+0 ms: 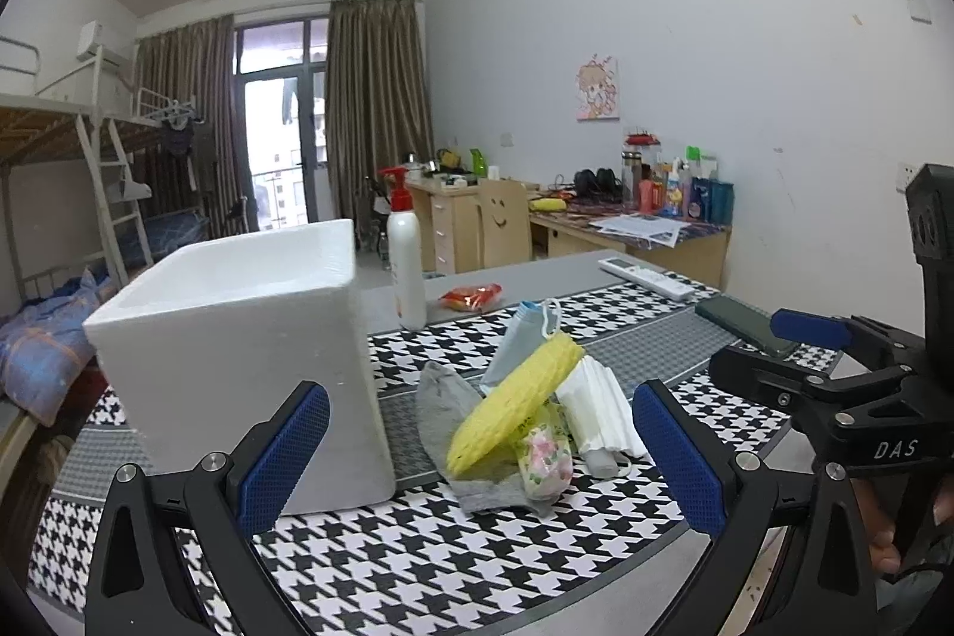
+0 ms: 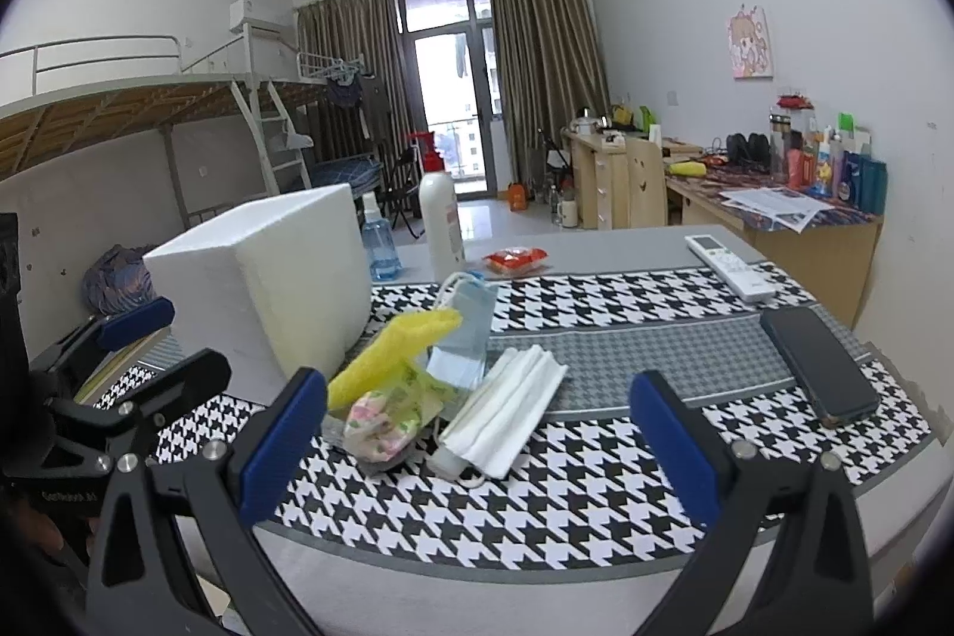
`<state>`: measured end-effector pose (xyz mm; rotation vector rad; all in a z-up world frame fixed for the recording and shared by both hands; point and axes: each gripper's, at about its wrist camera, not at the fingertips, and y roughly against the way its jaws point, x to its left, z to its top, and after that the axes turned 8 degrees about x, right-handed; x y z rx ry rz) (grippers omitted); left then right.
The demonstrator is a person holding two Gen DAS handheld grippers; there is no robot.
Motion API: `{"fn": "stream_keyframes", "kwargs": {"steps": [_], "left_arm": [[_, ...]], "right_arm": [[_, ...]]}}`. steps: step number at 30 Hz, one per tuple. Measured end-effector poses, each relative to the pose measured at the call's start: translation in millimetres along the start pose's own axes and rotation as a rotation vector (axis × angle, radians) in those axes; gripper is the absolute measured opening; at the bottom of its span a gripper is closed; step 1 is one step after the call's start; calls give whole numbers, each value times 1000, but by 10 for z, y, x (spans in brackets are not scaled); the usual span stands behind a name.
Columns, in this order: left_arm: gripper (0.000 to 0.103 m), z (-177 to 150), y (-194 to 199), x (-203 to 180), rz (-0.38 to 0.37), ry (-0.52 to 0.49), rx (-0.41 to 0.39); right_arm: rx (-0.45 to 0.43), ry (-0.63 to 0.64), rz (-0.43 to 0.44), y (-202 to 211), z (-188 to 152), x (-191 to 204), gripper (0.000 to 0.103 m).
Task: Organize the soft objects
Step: 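Grasp the yellow sponge with the left tool while the right grasps the white cloth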
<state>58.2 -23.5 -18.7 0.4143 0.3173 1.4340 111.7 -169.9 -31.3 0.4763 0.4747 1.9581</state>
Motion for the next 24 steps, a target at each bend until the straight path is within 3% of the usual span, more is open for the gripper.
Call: {"fn": "stream_keyframes", "kwargs": {"steps": [24], "left_arm": [[102,86,-656,-180,-35,-66,110]], "right_arm": [[132,-39,-15,-505,-35,-293,102]]}}
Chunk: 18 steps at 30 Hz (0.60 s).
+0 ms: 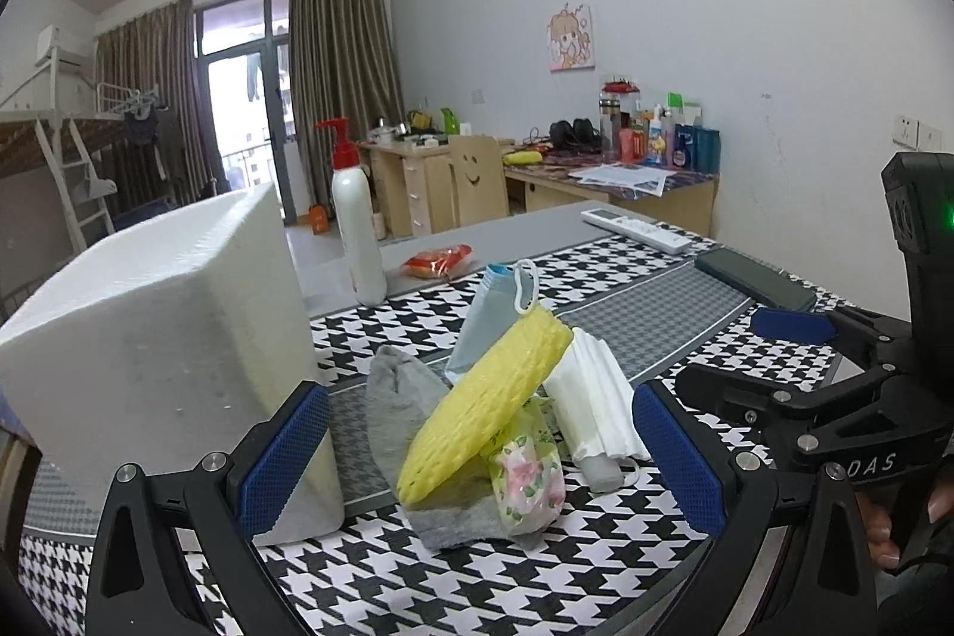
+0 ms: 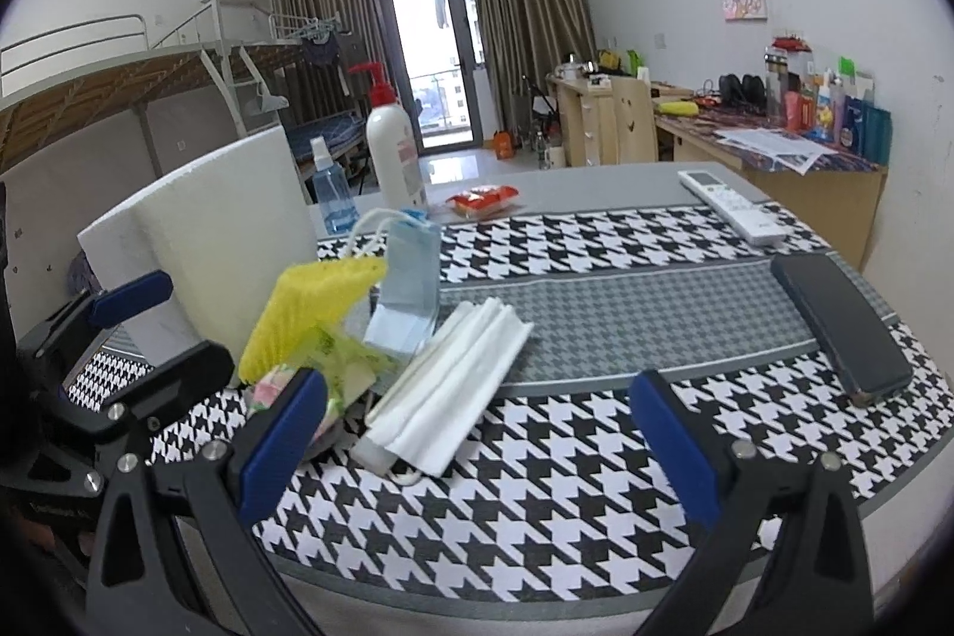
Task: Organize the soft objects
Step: 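Grasp the yellow sponge with the left tool while the right grasps the white cloth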
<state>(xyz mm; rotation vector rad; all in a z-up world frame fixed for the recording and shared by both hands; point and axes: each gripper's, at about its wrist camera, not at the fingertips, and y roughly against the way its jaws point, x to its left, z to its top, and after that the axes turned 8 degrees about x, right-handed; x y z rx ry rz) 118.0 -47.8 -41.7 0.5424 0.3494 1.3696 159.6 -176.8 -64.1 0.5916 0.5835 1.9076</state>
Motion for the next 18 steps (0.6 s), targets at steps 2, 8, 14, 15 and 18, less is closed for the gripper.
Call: {"fn": "stream_keyframes", "kwargs": {"steps": [2,8,14,15,18], "left_arm": [[102,15,-48,-24,1,-4,9],[95,69,-162,-46,-3,-6,44],[88,89,-300,-17,12,9,81],[88,90,-315,-16,15,9,86],[82,91,-351,-20,35,7,96]], "right_arm": [[9,2,-5,-28,2,-13,102],[24,-12,-19,-85,12,-93,102],[39,-19,-8,-148,33,-142,102],[42,-17,-7,-161,39,-137,102],[61,-12,-2,-211,68,-122,99]]}}
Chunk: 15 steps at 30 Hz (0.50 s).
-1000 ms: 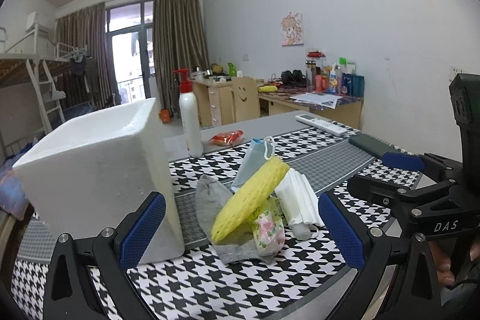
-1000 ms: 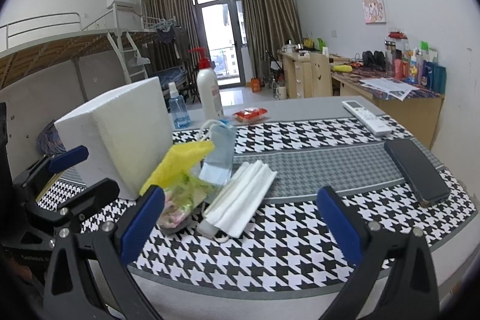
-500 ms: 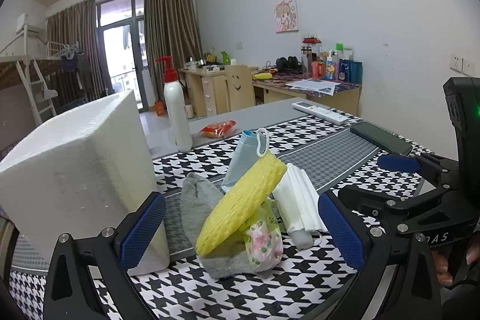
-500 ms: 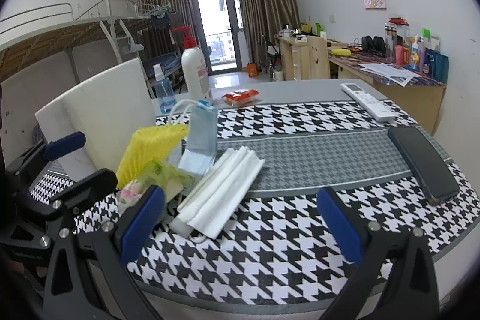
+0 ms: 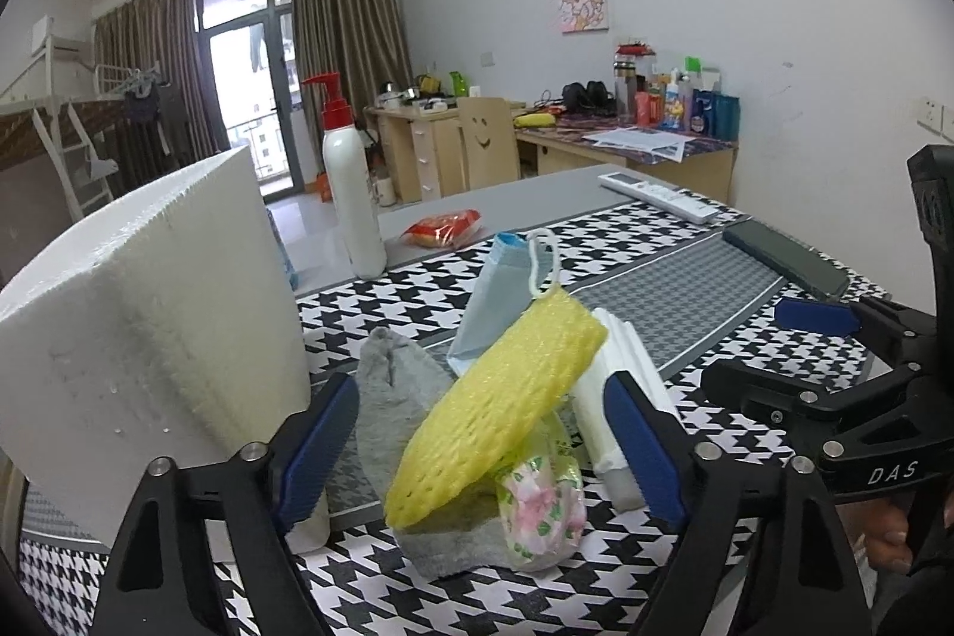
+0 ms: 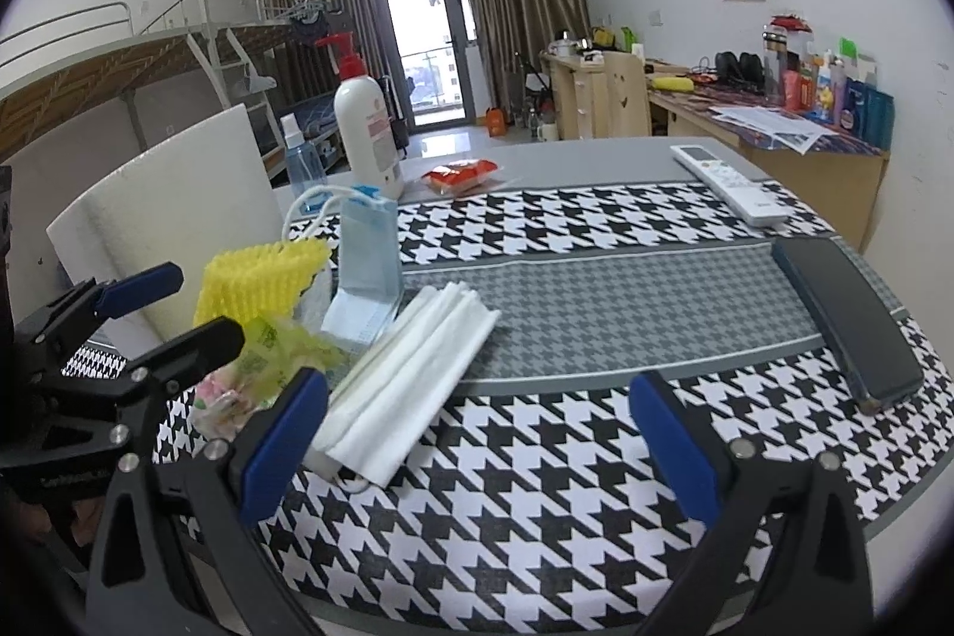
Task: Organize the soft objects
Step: 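Grasp the yellow sponge with the left tool while the right grasps the white cloth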
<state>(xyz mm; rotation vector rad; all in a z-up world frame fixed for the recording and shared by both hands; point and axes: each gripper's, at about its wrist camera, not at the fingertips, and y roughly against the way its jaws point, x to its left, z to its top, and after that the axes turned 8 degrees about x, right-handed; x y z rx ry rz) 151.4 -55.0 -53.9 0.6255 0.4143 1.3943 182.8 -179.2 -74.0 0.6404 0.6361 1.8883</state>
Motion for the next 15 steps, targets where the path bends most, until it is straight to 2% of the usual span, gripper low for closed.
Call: {"fn": "stream_keyframes", "kwargs": {"steps": [7,9,11,15], "left_arm": [[76,13,-87,11,13,2,29],[70,15,-119,11,24,2,40],[61,30,-159,16,22,9,54],[50,33,-207,38,23,23,71]], "right_arm": [[48,7,9,-94,32,44,91],[72,0,18,-133,46,51,88],[91,4,22,-163,53,69,80],[111,13,25,-208,61,107,78]]}}
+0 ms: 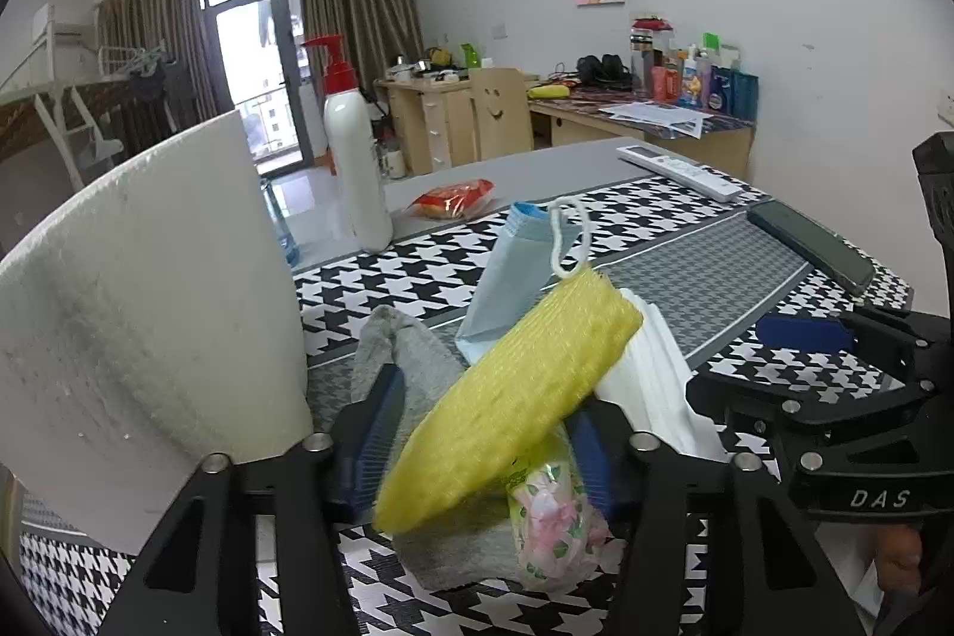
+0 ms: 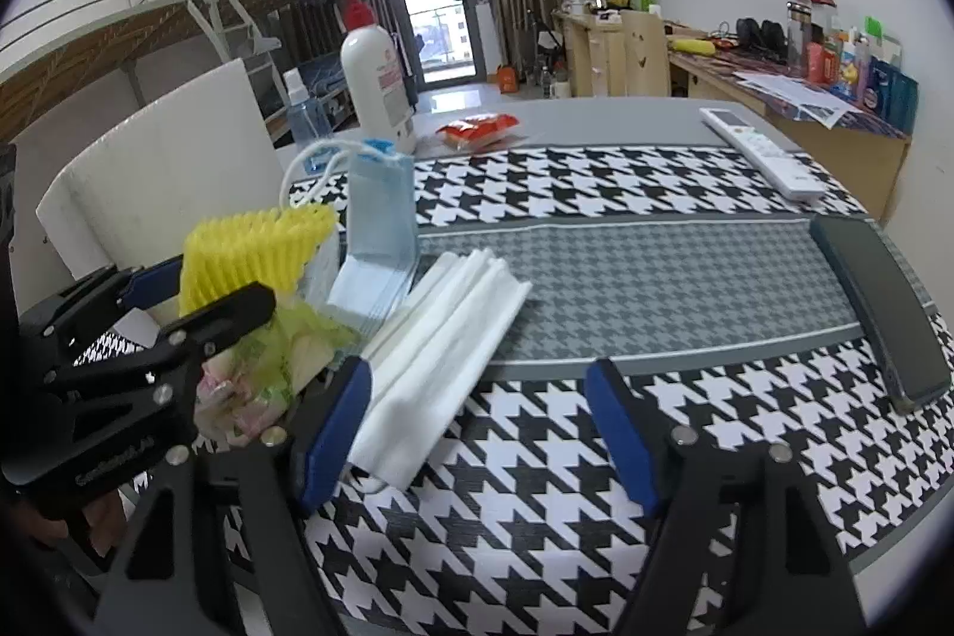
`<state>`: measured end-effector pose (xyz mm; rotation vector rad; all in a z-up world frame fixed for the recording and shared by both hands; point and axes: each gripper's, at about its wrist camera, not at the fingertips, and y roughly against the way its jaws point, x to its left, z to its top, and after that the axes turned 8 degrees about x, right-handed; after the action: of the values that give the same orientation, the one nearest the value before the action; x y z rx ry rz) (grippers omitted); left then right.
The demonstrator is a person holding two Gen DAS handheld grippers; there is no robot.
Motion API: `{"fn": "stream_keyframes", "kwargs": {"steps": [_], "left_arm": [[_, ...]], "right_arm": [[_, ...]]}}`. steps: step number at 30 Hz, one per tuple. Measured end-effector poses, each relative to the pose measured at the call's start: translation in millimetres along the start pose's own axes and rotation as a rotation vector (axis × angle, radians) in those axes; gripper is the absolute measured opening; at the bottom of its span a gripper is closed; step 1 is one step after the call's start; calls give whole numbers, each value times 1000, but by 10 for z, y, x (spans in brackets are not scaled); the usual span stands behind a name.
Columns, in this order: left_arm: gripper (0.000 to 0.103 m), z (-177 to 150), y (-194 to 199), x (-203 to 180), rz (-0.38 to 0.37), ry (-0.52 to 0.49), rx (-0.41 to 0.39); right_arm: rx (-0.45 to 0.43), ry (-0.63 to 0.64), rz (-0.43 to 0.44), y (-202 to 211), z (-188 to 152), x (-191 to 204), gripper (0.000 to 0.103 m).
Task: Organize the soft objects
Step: 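Grasp the yellow sponge with the left tool while the right grasps the white cloth, then carry the yellow sponge over the foam box while the right tool lifts the cloth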
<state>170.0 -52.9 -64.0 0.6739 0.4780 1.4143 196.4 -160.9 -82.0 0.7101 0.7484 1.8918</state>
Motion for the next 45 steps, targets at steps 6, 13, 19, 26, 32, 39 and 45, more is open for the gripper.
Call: {"fn": "stream_keyframes", "kwargs": {"steps": [6,13,19,26,32,39,45], "left_arm": [[27,0,14,30,-29,20,5],[15,-18,118,114,-77,61,-19],[11,-46,246,177,-107,75,-50],[11,-116,305,235,-109,90,-73],[11,-151,309,268,-114,108,-71],[11,-201,348,312,-120,115,-77],[11,-211,443,329,-119,111,-97]], "right_arm": [[34,-2,6,-69,44,51,70],[61,-6,11,-139,80,89,70],[83,-9,-1,-191,103,115,68],[108,13,-15,-262,130,213,68],[157,2,-12,-354,121,208,53],[180,-18,30,-347,109,216,19],[138,-31,23,-176,112,235,10]]}}
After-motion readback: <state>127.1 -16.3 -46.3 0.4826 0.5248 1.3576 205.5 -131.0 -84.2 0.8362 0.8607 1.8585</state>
